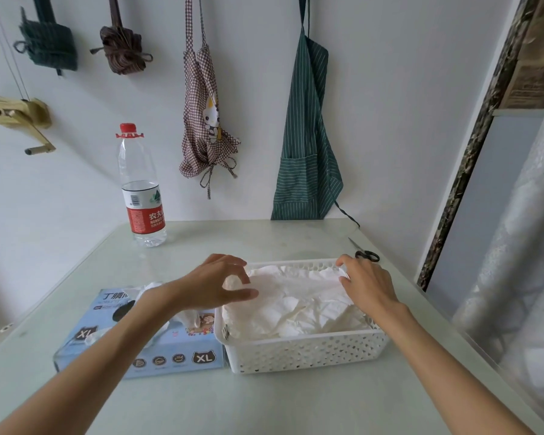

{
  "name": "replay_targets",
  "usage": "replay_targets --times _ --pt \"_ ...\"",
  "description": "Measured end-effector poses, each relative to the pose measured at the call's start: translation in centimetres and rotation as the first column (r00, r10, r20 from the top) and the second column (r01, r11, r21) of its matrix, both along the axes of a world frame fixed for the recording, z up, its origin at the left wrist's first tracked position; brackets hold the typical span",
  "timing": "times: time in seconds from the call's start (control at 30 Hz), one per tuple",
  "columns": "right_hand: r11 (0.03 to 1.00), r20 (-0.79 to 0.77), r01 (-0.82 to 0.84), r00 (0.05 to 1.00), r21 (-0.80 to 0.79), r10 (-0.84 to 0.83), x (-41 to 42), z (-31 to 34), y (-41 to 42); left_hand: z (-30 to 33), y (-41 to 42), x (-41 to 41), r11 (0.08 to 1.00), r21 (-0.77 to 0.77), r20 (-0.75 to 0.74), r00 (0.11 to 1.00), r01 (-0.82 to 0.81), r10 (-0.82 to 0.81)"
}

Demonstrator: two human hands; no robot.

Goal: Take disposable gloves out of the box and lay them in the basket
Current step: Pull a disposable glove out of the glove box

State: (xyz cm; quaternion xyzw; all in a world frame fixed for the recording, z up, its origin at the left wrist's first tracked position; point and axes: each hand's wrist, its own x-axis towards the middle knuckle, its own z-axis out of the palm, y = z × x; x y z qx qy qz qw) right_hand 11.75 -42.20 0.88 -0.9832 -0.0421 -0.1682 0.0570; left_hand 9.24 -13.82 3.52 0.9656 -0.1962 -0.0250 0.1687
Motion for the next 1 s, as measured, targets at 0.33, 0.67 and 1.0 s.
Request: replay_targets --times 0.33,0.67,1.0 --pt "0.997 0.045 -0.012 0.999 0.077 0.008 -0.3 0.5 -0.6 0.9 0.4 -0.1 0.965 0.198 0.16 0.977 -0.17 0.139" --pt "0.984 -0.567 -0.161 0.819 -0.081 0.087 -0.9 -0.5 0.1 -3.1 -3.3 0.5 0.878 0.478 -0.08 0.996 0.011 0.031" --pt "0.978 -0.569 -0.159 0.82 -0.134 0.055 -0.7 -1.1 0.1 -3.2 -4.0 -0.7 0.816 0.576 -0.022 0.997 -0.043 0.067"
